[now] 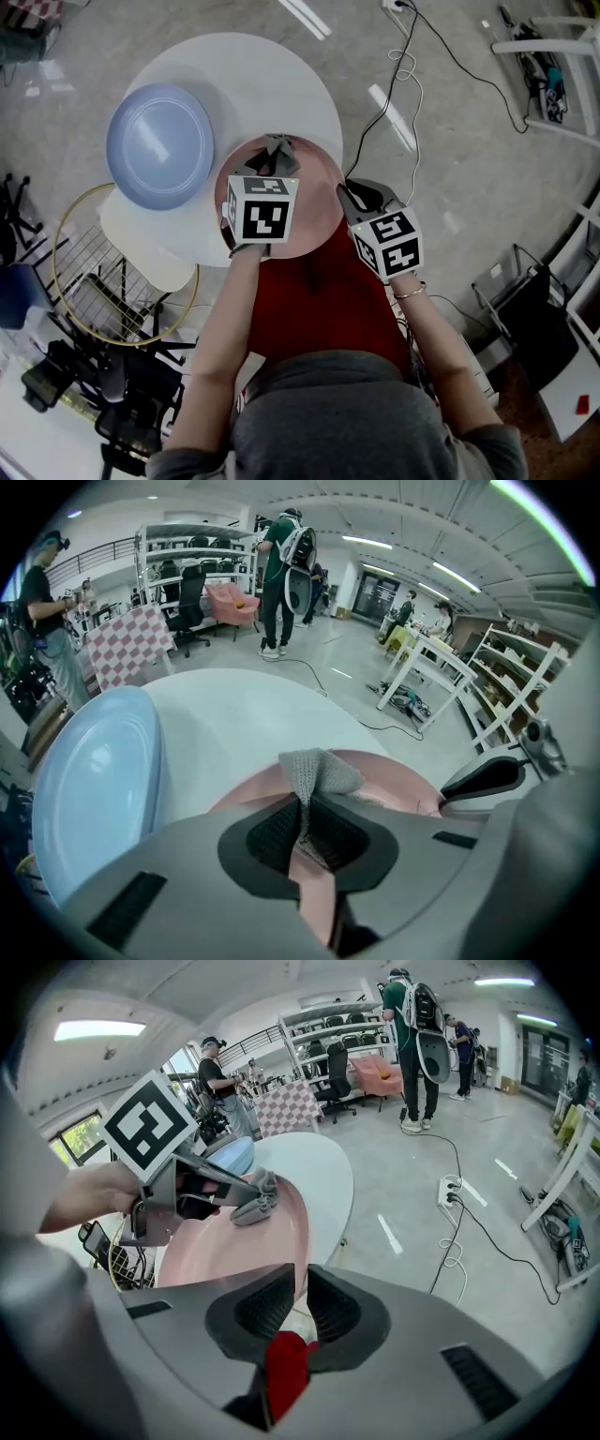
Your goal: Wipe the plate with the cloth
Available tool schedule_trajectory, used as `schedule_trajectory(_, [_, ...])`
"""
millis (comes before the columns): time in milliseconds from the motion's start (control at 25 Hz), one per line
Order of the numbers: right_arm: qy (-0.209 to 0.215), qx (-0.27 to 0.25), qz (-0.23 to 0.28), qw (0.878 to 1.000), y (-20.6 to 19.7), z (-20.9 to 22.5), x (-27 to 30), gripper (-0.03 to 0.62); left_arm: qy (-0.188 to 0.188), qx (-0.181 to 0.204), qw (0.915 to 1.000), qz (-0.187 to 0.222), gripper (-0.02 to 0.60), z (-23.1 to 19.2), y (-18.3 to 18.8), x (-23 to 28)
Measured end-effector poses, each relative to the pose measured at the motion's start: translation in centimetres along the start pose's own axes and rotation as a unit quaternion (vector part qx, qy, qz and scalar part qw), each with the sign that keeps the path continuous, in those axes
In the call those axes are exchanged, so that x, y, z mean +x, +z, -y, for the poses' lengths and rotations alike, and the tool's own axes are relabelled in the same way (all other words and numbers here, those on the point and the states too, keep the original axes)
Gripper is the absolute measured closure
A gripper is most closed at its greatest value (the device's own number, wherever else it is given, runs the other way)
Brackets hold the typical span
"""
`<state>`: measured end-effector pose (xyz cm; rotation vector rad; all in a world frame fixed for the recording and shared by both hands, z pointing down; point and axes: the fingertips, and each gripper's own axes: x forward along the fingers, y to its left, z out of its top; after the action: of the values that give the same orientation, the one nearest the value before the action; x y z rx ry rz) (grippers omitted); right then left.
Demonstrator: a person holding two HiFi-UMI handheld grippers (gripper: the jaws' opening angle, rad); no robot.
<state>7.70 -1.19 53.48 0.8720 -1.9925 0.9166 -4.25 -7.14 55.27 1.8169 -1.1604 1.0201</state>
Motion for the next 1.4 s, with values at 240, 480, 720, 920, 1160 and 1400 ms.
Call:
schedule_trajectory(240, [-0.006, -0.005, 0.003, 1.000, 0.0, 0.1, -0.1, 0.534, 0.039, -0.023, 0.9989, -0.007, 0.543, -2.5, -0.9, -1.0])
schedule_trajectory(480, [-0.011, -0.013, 0.002, 1.000, 0.0, 0.1, 0.0, 0.534, 0.057, -0.045, 0.9972, -0.015, 0.543, -4.0, -2.2, -1.7])
schedule_trajectory(720, [-0.013, -0.012, 0.000, 1.000, 0.0, 0.1, 0.2, 0.534, 0.071, -0.061, 0.9953, -0.022, 0.545, -5.3, -3.2, -2.6])
schedule_trajectory(920, [-0.018, -0.010, -0.001, 1.000, 0.1, 0.1, 0.3, 0.534, 0.084, -0.072, 0.9934, -0.030, 0.545, -6.2, -4.9, -3.9])
schedule_trajectory(1160, [-0.009, 0.014, 0.011, 1.000, 0.4, 0.1, 0.2, 0.537, 0.037, -0.066, 0.9969, -0.021, 0.545, -3.9, -4.9, -5.8])
schedule_trajectory(1400, [-0.002, 0.037, 0.027, 0.999, 0.6, 0.2, 0.3, 0.543, -0.075, -0.006, 0.9963, -0.042, 0.545, 4.2, -3.8, -4.4])
